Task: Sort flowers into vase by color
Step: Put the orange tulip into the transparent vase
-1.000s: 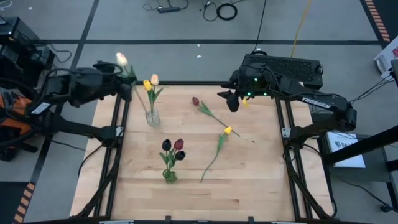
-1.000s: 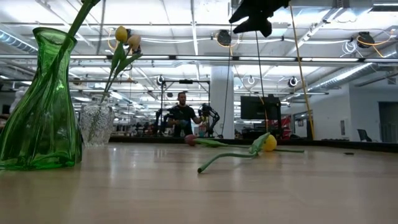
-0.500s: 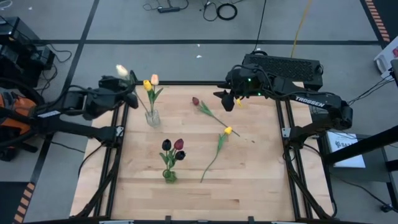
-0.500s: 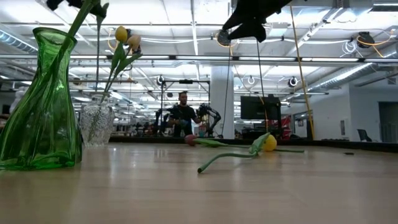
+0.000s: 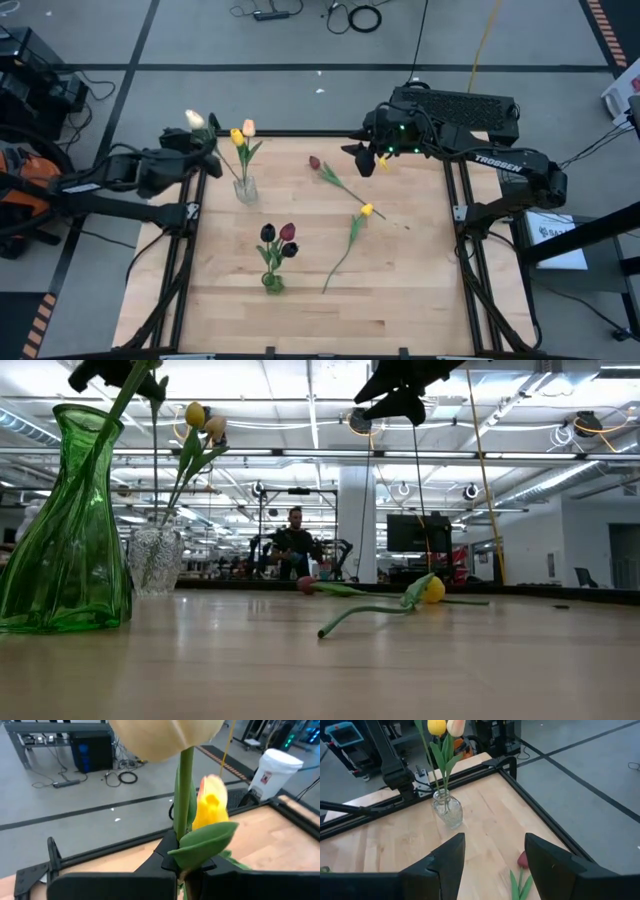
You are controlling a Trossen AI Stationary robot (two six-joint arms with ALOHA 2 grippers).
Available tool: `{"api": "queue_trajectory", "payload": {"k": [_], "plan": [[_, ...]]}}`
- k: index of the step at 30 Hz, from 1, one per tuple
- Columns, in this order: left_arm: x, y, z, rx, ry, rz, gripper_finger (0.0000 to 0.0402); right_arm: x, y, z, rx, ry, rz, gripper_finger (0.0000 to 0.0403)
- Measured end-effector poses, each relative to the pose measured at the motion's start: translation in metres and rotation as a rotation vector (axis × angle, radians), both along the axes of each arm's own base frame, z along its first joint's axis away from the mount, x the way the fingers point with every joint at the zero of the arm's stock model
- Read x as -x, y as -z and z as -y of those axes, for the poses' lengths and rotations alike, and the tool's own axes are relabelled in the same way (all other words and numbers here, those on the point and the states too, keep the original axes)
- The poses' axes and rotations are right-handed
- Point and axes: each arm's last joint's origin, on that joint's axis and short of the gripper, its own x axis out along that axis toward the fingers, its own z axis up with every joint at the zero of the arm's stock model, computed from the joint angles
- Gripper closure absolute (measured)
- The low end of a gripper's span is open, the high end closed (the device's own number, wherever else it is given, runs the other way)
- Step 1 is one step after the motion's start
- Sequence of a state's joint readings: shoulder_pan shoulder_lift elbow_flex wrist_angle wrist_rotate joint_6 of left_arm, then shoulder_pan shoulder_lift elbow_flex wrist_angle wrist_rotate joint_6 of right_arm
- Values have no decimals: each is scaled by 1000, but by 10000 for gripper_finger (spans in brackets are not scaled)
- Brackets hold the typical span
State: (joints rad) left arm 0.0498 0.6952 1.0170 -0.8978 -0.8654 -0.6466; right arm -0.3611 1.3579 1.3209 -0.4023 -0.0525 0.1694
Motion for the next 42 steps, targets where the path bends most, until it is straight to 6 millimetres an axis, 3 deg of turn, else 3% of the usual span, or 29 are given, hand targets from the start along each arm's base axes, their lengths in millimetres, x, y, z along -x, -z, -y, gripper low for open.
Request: {"api": "queue_trajectory", "payload": {"k": [12,30,42], "plan": [[-19,44,-1,3,-3,-54,384,-2,-5,1,18,1,53,204],[-22,58,1,93,67,-61,376,-3,-9,1,32,0,90,204],[-21,60,4,187,174,-93,268,-3,-9,1,33,1,94,204]]}}
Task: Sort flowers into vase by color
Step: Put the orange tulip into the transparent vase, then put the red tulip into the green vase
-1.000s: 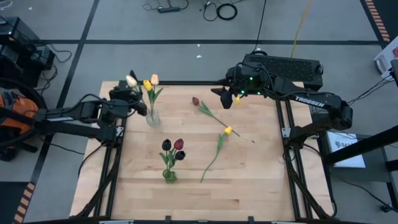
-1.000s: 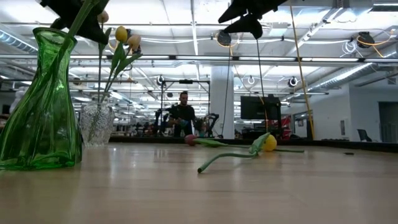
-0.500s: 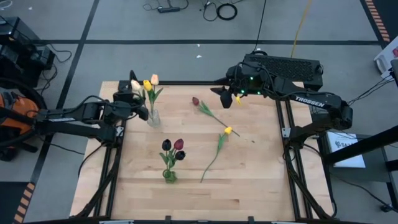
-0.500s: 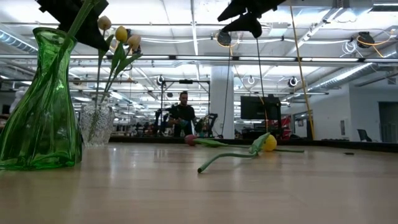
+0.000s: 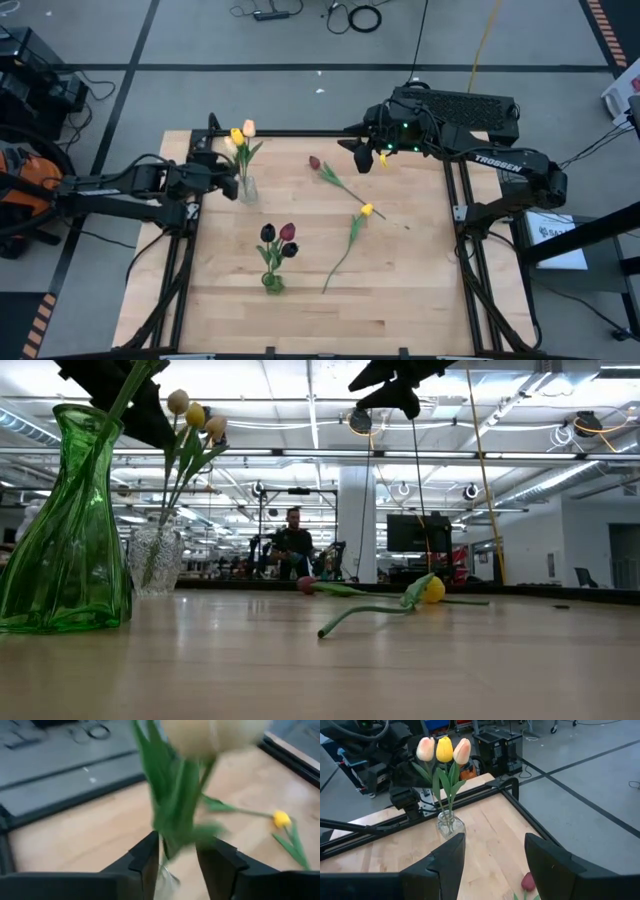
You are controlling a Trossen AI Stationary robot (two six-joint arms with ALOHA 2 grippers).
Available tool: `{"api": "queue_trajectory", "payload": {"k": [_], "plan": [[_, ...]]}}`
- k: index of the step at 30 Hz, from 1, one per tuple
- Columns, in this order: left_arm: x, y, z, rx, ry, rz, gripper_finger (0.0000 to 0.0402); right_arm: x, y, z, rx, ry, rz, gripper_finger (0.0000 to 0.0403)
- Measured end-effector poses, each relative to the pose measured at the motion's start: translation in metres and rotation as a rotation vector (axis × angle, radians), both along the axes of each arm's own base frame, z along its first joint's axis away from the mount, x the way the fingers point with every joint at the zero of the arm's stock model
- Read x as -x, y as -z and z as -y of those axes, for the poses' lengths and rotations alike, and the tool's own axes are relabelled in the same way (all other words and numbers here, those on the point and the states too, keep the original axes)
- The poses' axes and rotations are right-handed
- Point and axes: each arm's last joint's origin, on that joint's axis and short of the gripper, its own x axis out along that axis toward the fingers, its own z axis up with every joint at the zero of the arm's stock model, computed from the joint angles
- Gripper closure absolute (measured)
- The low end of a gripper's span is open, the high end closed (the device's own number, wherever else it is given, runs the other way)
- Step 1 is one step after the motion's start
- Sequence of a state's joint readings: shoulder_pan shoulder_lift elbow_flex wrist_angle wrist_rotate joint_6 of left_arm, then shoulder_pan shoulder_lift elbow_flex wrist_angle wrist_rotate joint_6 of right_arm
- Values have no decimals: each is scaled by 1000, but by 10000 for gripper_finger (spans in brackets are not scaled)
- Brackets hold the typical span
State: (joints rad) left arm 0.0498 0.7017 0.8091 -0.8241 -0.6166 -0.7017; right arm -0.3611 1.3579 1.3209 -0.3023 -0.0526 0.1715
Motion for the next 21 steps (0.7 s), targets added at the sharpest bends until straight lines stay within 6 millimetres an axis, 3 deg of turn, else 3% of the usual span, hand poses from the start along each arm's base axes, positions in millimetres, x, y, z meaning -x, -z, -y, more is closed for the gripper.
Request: {"api": "queue_trajectory", "payload": {"k": [15,21], "plan": [[8,8,7,268,104,-56,248,0,0,0,-2,0,-2,204],[15,2,9,317,137,37,249,6,12,1,-151,55,-96,210]]}}
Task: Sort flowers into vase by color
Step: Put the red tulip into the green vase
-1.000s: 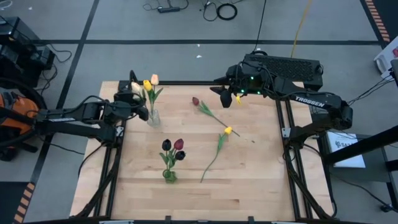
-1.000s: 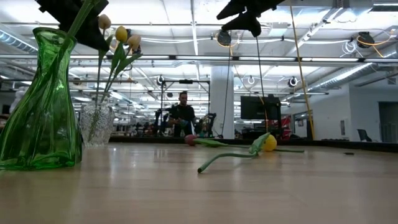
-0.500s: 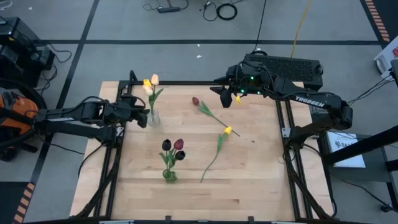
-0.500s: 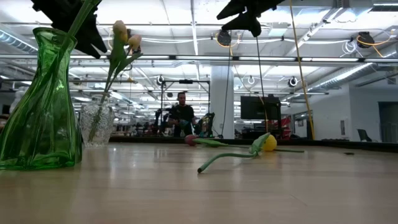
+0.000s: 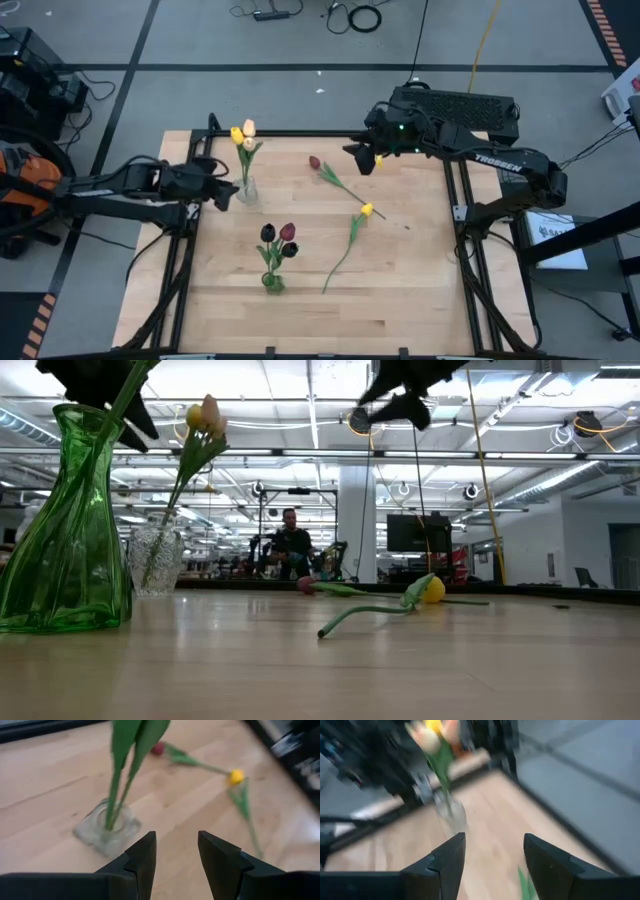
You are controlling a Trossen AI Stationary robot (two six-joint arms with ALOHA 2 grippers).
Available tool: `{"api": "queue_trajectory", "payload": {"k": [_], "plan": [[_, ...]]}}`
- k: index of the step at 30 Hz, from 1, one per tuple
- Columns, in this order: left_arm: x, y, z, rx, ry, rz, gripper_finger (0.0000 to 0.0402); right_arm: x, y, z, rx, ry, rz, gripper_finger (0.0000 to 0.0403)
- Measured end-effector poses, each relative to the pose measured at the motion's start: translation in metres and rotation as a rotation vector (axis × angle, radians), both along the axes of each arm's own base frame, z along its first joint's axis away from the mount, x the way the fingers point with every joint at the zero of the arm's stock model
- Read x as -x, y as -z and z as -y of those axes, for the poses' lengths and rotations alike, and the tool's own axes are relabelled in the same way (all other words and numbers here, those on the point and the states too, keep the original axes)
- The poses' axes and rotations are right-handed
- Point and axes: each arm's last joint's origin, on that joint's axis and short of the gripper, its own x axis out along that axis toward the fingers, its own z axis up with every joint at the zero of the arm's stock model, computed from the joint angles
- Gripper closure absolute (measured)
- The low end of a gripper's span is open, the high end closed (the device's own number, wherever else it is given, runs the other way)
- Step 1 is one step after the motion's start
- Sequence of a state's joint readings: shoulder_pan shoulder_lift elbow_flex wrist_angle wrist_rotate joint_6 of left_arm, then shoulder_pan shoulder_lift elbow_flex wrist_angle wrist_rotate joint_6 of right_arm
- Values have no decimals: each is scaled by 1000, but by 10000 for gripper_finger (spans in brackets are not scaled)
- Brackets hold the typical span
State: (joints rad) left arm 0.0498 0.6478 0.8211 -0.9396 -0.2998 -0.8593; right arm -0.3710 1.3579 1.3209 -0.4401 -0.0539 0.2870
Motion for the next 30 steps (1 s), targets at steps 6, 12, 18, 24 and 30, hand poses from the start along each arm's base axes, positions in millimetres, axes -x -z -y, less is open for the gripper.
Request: {"api": "queue_trajectory", "payload": {"k": [6,12,18,24,30], "plan": [[11,-20,1,-33,35,201,249,8,34,1,-169,62,-294,236],[22,-53,2,-181,116,377,249,2,60,6,-186,123,-484,253],[22,-65,1,-369,205,379,249,-28,103,18,-259,13,-559,255],[20,-64,1,-370,205,372,249,-63,149,32,-249,-69,-547,253],[19,-64,1,-370,202,371,249,-85,171,49,-166,-98,-553,239]]}}
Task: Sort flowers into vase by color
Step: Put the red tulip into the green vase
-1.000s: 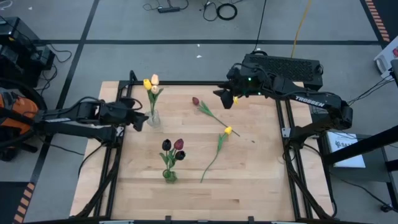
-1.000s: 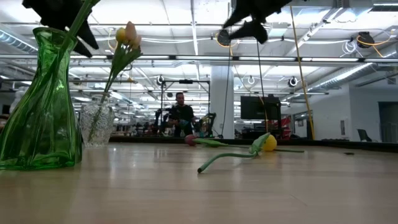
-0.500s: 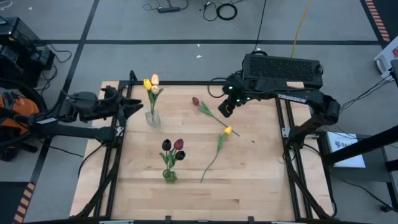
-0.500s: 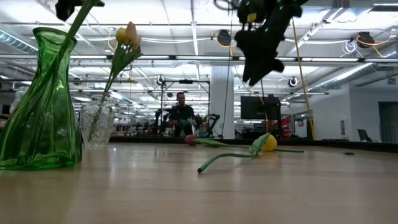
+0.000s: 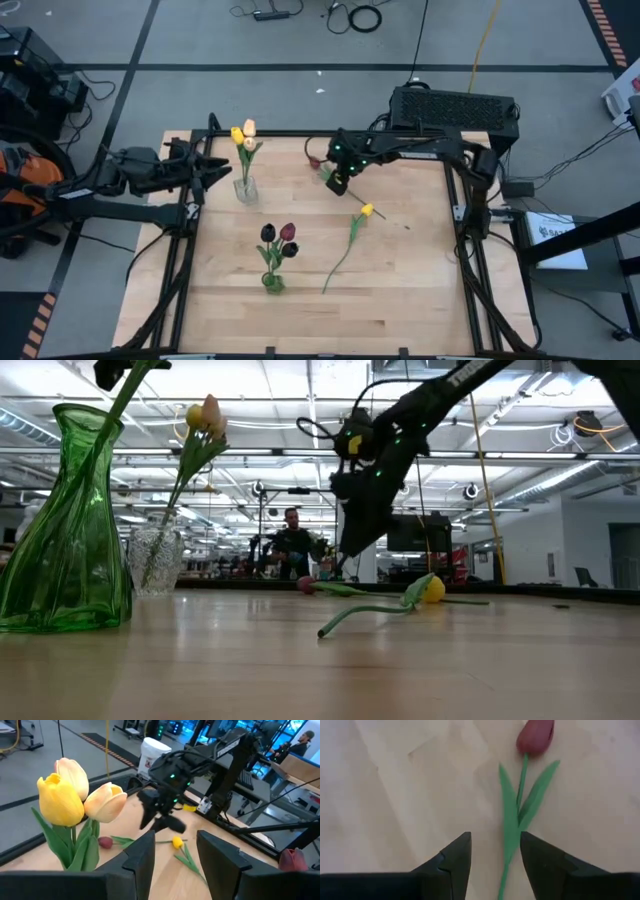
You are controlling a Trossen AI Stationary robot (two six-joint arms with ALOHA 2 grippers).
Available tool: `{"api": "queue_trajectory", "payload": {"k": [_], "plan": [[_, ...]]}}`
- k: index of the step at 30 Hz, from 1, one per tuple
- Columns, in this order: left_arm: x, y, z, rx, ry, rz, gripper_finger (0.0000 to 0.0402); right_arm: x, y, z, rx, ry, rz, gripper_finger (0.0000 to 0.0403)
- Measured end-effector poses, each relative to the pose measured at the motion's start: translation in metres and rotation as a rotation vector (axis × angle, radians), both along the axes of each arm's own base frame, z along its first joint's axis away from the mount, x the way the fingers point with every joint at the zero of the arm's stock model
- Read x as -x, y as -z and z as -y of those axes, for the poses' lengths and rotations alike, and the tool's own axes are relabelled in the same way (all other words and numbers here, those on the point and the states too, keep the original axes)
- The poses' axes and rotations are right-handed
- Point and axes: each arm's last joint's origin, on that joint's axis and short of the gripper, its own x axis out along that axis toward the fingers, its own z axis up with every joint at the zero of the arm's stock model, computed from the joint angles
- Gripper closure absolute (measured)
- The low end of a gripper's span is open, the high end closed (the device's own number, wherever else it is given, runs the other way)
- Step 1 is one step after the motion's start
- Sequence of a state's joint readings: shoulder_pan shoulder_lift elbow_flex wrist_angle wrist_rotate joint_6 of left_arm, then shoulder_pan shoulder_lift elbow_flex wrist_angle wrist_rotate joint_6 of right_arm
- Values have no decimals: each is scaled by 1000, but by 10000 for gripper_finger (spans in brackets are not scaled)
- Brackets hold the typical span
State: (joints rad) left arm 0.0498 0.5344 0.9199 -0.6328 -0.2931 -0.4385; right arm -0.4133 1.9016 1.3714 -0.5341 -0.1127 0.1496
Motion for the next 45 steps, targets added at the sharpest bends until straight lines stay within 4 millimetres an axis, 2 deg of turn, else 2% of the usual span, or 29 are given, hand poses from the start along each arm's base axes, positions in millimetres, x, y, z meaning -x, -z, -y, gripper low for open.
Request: {"api": "queue_trajectory", "payload": {"k": [7,10,14,17,21,23,26,30,34,39,45], "plan": [[-2,-3,0,93,-23,70,249,-24,40,13,50,-15,-76,211],[-2,-4,0,93,-23,73,249,-27,63,13,31,-15,-125,201],[-4,-3,0,92,-30,66,249,-26,82,12,-1,-20,-202,202],[-6,-3,-1,92,-33,59,249,-24,85,12,3,-60,-237,250],[-9,-2,-2,83,-67,46,250,-21,77,11,14,-86,-224,367],[-11,-1,-3,76,-97,38,250,-21,65,11,34,-96,-183,388],[-15,1,-4,67,-127,20,250,-14,46,12,45,-87,-162,389],[-22,3,-4,66,-130,-5,250,1,-15,12,103,-62,-49,398],[-27,5,-4,66,-131,-26,250,26,-69,-2,170,23,0,399],[-32,7,-4,69,-124,-44,250,74,-147,-42,218,158,148,400],[-35,8,-1,85,17,-67,250,118,-202,-115,199,336,402,402]]}}
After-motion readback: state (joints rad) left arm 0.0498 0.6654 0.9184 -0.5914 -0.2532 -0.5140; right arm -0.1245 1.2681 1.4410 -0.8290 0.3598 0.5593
